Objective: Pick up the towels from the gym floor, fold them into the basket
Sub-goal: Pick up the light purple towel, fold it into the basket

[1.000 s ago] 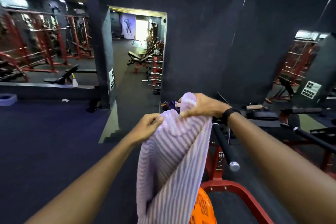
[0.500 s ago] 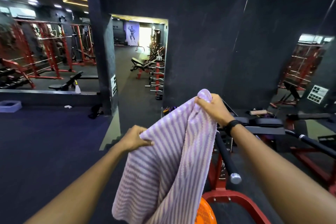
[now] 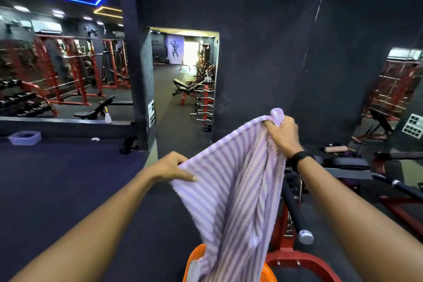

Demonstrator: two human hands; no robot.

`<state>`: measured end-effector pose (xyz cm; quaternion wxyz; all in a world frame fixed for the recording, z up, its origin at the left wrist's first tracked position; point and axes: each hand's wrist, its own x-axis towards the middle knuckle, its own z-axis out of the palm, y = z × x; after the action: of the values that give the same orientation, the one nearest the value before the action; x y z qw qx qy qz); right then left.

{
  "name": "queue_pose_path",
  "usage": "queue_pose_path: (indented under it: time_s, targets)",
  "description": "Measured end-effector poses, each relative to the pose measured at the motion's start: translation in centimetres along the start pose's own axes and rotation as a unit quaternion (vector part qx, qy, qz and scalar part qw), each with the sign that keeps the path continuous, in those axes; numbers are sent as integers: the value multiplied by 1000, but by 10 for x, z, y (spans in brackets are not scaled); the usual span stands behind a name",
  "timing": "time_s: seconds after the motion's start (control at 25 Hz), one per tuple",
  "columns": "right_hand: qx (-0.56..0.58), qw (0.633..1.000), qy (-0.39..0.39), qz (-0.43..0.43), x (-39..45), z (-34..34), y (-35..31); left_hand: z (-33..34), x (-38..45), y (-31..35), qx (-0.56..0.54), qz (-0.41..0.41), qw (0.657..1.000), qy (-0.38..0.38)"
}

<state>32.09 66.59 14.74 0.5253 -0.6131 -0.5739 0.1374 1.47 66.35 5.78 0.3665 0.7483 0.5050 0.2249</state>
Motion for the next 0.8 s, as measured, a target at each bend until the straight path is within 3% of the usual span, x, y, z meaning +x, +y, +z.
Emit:
queue_pose_path:
  time_s: [0.16,0.24,0.36,0.52,0.72,0.8]
  targets:
    - [39,993,84,74,9,0,9,-17,-19,-13,-39,-74,994,-76]
    - [31,995,42,85,7,6,12,-9,-21,2,-166,-69,984,-23]
    - [12,995,-75,64,-5,25,7,13,-6,41,-381,-54,919,83]
    - [39,984,-172,-23,-31,54,-12,37,15,84,-517,-82,840,141]
    - [7,966,-177,-186,-47,59,-20,50,22,101,-643,-90,733,203]
    - [-17,956,-186,-227,-50,59,-20,49,24,99,-664,-99,710,213]
